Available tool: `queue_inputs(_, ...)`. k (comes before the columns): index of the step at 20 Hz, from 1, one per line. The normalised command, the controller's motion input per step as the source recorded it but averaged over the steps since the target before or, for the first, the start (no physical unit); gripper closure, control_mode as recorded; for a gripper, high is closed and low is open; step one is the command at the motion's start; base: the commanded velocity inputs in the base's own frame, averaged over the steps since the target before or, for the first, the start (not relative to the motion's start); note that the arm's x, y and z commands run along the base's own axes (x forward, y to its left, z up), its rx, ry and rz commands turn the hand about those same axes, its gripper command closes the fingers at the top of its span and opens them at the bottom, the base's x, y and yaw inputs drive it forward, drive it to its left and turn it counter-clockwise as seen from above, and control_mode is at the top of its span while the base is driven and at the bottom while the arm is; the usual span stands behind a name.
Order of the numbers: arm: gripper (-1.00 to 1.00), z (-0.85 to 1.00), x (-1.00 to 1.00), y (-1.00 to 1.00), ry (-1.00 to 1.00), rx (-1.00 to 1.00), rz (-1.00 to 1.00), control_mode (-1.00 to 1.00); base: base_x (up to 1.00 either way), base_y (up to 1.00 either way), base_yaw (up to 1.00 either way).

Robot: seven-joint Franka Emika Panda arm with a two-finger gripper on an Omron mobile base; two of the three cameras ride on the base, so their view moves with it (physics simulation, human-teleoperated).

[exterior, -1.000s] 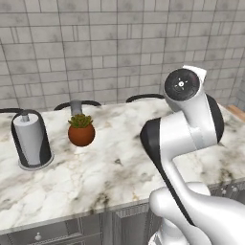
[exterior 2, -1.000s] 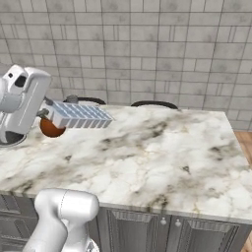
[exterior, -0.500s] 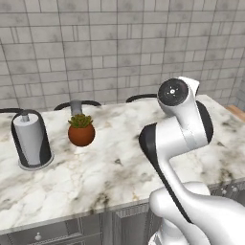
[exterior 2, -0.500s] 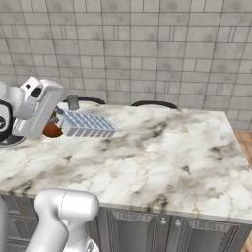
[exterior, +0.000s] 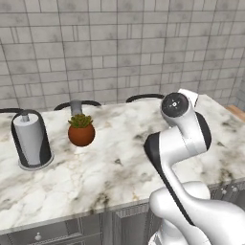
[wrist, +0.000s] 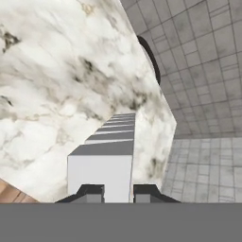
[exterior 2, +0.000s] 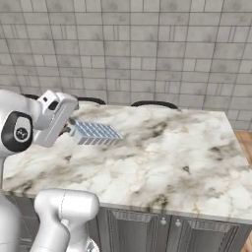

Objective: Open the freezer door, pick up the ice cube tray from the freezer, and place it on the dining counter.

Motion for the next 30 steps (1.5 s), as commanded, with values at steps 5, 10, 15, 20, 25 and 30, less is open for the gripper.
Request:
queue_inputs(5,1.00,-0.42,0.30,0.00,0.00,0.04,0.00,-1.00,0.00,0.00,0.00)
queue_inputs(10,1.00,-0.46,0.40,0.00,0.00,0.01,-0.01,-1.00,0.00,0.00,0.00)
queue_inputs(15,1.00,-0.43,0.40,0.00,0.00,0.00,-0.01,-1.00,0.00,0.00,0.00)
queue_inputs(20,1.00,-0.47,0.31,0.01,0.00,0.00,0.00,-1.00,0.00,0.00,0.00)
queue_inputs(25,1.00,-0.41,0.32,0.07,0.00,0.00,0.00,-1.00,0.00,0.00,0.00)
queue_inputs(30,1.00,-0.34,0.27,0.08,0.00,0.02,0.00,-1.00,0.00,0.00,0.00)
